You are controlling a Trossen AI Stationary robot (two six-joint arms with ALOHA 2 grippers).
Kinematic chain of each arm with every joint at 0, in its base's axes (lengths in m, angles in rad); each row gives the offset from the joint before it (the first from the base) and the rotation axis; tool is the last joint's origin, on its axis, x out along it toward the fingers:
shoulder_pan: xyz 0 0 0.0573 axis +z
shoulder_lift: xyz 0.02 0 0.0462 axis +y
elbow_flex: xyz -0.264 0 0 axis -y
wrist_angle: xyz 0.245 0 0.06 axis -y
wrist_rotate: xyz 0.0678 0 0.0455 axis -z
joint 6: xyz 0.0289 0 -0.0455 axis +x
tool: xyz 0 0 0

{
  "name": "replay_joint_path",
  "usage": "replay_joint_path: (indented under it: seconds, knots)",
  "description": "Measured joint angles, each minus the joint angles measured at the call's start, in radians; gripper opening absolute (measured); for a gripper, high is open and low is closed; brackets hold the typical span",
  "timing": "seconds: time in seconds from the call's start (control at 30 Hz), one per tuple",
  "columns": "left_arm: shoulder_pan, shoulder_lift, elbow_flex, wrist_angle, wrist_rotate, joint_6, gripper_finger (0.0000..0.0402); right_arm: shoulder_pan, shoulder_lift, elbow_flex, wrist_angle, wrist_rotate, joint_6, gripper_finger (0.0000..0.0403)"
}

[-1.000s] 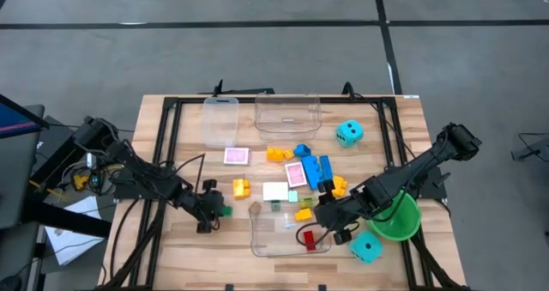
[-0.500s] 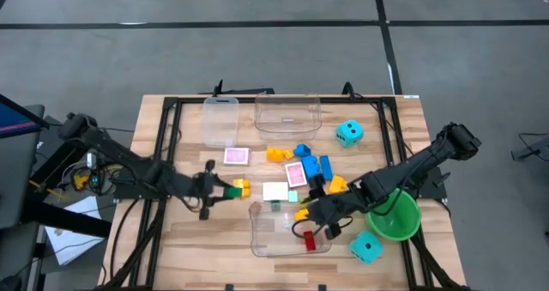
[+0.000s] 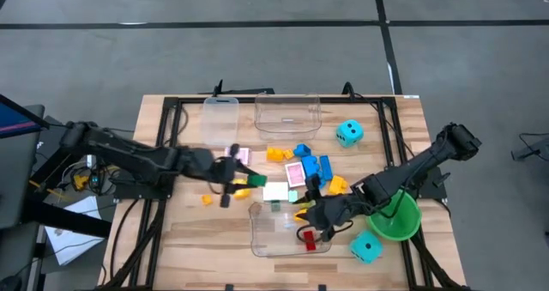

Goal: Pick & Place Toys
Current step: Put the green game piece into the bottom transparent bin

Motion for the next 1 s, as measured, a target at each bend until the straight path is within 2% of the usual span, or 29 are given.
replay_joint_path:
  seconds: [0.27,0.43,0.53,0.7,1.0]
  knots:
    - [0.064,0.270,0.179,-0.001,0.181,0.054,0.0134,0.076,0.000,0.000,-0.001,0.218,-0.070,0.0236]
    - [0.092,0.381,0.266,0.039,0.295,0.020,0.0134,0.113,0.000,0.000,0.004,0.300,-0.120,0.0249]
    - [0.100,0.422,0.293,0.080,0.375,-0.009,0.0134,0.119,0.000,0.000,0.020,0.322,-0.136,0.0249]
    - [0.097,0.454,0.297,0.141,0.439,-0.011,0.0134,0.119,0.000,0.000,0.023,0.335,-0.142,0.0249]
    - [0.092,0.456,0.298,0.219,0.465,-0.048,0.0134,0.093,0.000,0.000,0.039,0.331,-0.142,0.0249]
